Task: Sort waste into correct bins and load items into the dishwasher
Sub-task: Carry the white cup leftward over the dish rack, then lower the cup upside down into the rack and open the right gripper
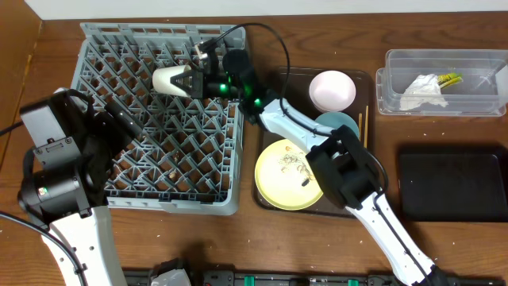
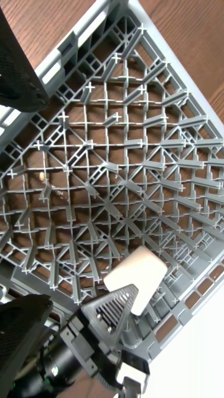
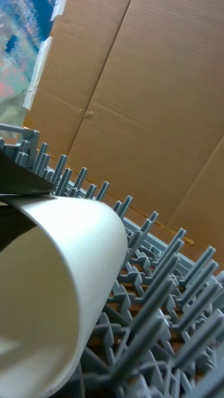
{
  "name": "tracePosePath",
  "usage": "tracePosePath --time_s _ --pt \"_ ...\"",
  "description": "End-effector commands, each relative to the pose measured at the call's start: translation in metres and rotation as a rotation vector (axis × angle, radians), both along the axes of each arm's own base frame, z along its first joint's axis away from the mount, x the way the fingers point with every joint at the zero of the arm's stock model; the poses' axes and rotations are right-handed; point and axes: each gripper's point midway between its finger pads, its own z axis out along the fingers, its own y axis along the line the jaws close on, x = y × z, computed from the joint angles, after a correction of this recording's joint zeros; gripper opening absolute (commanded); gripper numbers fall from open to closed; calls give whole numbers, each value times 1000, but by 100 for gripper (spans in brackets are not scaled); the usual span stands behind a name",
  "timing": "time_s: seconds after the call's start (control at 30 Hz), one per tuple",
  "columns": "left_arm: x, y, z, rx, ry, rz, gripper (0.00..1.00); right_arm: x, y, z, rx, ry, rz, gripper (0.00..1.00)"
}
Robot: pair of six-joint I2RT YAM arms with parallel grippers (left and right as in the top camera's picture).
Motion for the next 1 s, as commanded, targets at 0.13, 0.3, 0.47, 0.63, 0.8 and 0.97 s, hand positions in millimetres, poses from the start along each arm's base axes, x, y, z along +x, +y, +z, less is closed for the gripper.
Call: tracePosePath --time_s 0.13,0.3,0.47,0.63,0.8,0.97 --pt "0 1 1 -9 -6 12 95 55 -45 -6 -49 -48 -136 18" --pt "0 1 1 -9 -6 13 95 67 -60 -17 -82 -7 -161 19" --pt "0 1 1 -9 -6 13 94 71 -67 -9 -78 -7 -158 8" --pt "0 1 1 -9 -6 12 95 72 -74 35 -40 -55 -165 16" --pt "0 1 1 -9 -6 13 94 70 -83 61 -102 -89 -204 17" --pt "0 1 1 -9 -6 12 94 68 -106 87 -245 -128 -301 17"
